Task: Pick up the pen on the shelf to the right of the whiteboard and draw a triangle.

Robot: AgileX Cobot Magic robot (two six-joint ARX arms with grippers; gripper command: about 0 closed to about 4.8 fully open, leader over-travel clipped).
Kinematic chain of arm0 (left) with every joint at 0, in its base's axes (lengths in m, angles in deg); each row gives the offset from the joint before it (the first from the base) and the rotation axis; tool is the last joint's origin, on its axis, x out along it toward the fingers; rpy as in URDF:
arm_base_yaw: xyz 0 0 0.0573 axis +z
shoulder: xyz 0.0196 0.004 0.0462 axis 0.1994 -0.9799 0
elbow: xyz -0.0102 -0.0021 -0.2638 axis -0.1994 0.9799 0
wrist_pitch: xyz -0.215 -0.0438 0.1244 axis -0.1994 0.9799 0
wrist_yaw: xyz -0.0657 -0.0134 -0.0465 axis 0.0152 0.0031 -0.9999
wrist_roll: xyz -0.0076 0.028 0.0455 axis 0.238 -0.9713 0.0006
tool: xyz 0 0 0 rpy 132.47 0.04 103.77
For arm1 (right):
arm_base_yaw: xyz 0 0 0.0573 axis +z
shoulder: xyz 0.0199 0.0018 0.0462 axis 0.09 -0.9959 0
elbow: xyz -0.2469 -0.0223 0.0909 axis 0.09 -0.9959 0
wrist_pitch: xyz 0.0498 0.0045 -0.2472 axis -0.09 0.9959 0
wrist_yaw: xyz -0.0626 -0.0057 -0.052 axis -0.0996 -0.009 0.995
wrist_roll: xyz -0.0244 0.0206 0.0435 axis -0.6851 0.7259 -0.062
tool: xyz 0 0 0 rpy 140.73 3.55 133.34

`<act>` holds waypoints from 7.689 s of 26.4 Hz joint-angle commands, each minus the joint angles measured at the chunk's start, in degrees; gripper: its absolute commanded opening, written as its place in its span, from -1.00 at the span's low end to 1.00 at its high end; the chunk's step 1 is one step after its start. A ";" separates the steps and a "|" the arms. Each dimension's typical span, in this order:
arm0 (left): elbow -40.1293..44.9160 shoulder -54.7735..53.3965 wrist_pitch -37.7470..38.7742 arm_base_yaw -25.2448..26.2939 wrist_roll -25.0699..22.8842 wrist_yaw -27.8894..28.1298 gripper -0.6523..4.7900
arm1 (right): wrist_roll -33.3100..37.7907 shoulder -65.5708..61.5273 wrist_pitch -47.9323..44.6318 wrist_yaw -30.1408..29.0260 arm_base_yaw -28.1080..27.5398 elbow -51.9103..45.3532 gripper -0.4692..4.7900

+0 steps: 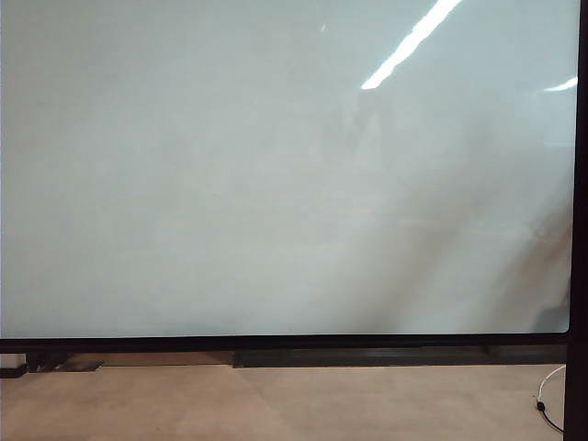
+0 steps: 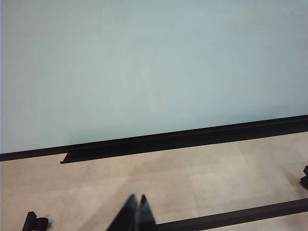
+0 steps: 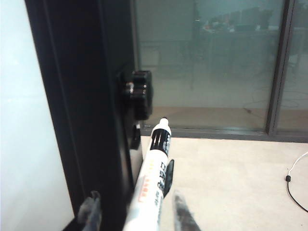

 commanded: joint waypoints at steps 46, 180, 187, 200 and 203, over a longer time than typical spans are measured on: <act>-0.11 0.00 0.46 -0.02 -0.04 -0.04 -0.78 | -1.70 0.20 -0.98 1.36 0.02 0.13 -0.32; -0.11 0.00 0.48 -0.02 -0.04 -0.04 -0.78 | -2.62 21.66 13.00 12.57 44.65 -4.46 -0.84; -0.11 0.00 0.48 -0.02 -0.04 -0.04 -0.78 | -2.60 20.83 13.14 12.52 44.92 -4.48 -0.84; -0.11 0.00 0.48 -0.02 -0.04 -0.04 -0.78 | -2.69 18.25 13.07 12.31 46.62 -3.76 -0.84; -0.11 0.00 0.48 -0.02 -0.04 0.00 -0.78 | -2.78 17.99 13.05 12.33 46.73 -3.76 -0.84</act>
